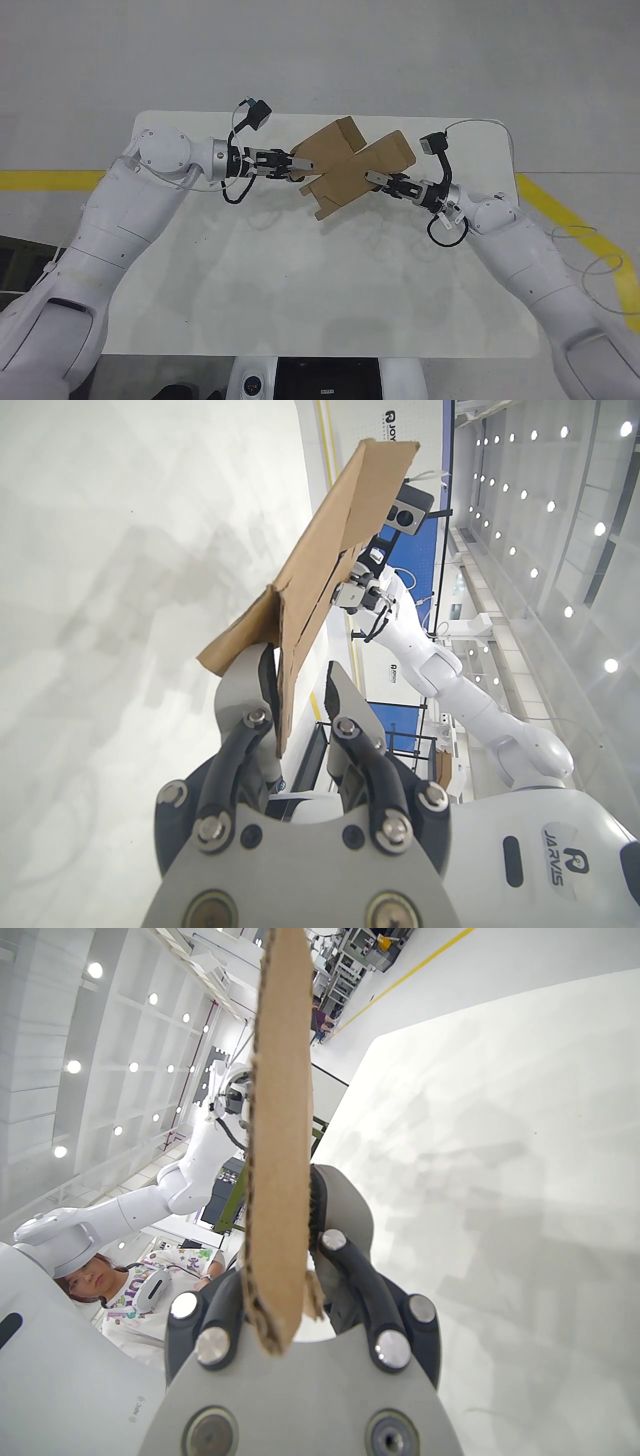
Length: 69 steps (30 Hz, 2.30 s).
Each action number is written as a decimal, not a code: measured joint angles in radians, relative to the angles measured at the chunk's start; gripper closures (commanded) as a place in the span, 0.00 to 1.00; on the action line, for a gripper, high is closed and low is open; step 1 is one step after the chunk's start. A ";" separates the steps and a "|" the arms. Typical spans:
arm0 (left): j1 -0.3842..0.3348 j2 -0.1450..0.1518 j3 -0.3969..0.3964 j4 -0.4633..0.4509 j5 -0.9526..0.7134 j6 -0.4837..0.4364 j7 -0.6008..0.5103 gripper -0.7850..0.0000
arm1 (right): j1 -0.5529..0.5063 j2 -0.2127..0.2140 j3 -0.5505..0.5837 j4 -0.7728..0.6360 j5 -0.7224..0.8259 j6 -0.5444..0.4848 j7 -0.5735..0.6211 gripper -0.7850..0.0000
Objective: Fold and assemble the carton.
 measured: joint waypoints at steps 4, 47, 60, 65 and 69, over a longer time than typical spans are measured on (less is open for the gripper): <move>0.002 -0.003 -0.003 0.008 0.010 0.012 0.003 0.78 | -0.006 -0.003 0.012 -0.004 -0.006 0.004 0.007 1.00; 0.036 -0.001 -0.082 -0.067 0.109 -0.100 -0.137 1.00 | 0.016 0.074 0.044 -0.212 -0.044 -0.083 0.113 0.51; 0.065 0.004 -0.106 -0.130 0.062 -0.086 -0.205 1.00 | 0.193 0.048 -0.212 -0.049 -0.020 -0.136 0.060 0.56; 0.073 0.007 -0.114 -0.145 0.056 -0.087 -0.221 1.00 | 0.239 0.031 -0.270 0.025 -0.005 -0.141 0.055 0.56; 0.078 0.007 -0.117 -0.157 0.053 -0.087 -0.228 1.00 | 0.264 0.014 -0.313 0.047 0.015 -0.144 0.052 0.56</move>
